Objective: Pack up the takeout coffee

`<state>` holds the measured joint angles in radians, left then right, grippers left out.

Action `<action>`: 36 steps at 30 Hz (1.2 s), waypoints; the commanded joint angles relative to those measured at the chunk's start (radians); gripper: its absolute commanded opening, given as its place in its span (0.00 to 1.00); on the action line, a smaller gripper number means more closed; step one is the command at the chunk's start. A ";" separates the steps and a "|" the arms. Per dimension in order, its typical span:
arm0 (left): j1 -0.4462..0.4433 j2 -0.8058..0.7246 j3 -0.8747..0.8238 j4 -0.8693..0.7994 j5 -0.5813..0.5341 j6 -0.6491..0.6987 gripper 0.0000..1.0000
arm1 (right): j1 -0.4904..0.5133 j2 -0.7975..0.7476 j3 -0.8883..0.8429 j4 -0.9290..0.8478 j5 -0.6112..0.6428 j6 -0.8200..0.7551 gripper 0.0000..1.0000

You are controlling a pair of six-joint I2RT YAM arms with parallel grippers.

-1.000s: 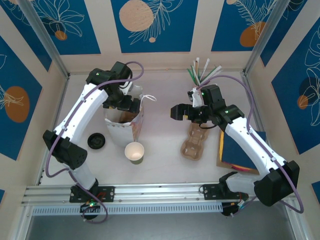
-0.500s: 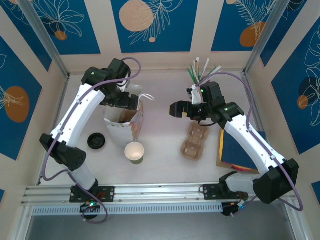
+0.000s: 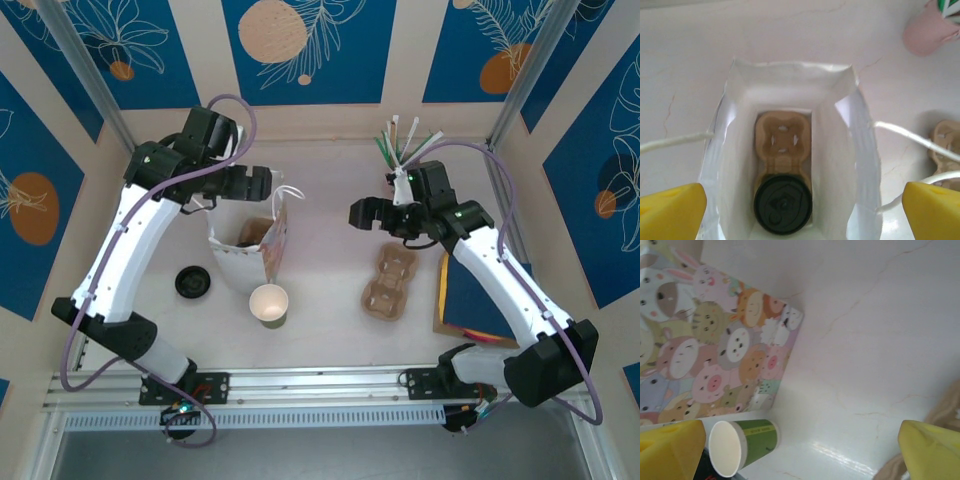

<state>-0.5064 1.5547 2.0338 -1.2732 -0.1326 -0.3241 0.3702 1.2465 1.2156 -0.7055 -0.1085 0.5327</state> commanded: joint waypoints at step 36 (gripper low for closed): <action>-0.016 0.107 0.108 0.298 0.181 0.075 1.00 | -0.241 0.765 0.950 -0.309 0.324 -0.085 0.48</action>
<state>-0.5156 1.6833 2.1113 -0.9508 0.0895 -0.2810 0.1257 1.9884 2.1021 -0.9230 0.1558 0.4454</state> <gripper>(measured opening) 0.998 0.497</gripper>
